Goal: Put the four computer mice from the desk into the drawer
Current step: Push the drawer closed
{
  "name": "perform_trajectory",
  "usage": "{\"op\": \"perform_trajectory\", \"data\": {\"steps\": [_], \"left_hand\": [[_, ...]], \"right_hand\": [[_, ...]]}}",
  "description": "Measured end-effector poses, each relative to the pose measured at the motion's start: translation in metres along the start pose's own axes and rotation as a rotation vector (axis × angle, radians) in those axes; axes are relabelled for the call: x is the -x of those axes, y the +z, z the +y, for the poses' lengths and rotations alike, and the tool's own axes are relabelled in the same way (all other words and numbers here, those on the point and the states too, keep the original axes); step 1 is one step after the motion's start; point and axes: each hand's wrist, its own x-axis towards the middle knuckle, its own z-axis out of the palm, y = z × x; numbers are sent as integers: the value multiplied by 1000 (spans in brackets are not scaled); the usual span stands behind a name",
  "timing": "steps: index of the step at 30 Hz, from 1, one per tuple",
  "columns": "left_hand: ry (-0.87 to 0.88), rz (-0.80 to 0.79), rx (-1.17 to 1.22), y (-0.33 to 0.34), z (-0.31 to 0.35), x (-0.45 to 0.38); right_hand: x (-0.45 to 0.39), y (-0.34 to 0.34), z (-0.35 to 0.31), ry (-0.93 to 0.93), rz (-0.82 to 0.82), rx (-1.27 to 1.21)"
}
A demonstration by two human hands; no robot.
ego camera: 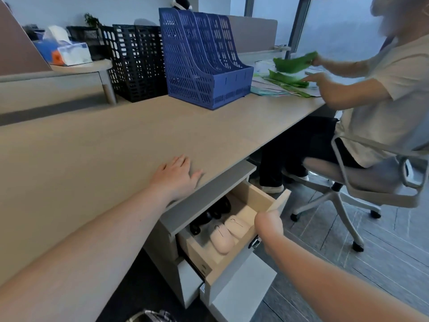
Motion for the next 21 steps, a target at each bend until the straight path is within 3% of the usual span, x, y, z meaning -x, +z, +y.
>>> {"op": "perform_trajectory", "data": {"steps": [2,14,21], "left_hand": [[-9,19,18,1,-11,-7],[28,49,13,0,-34,-31],[39,54,7,3,-37,-38]], "right_hand": [[6,2,-19,300,-112,-428],[-6,67,-37,101,-269,-379],[-16,93,-37,97,-216,-354]]}}
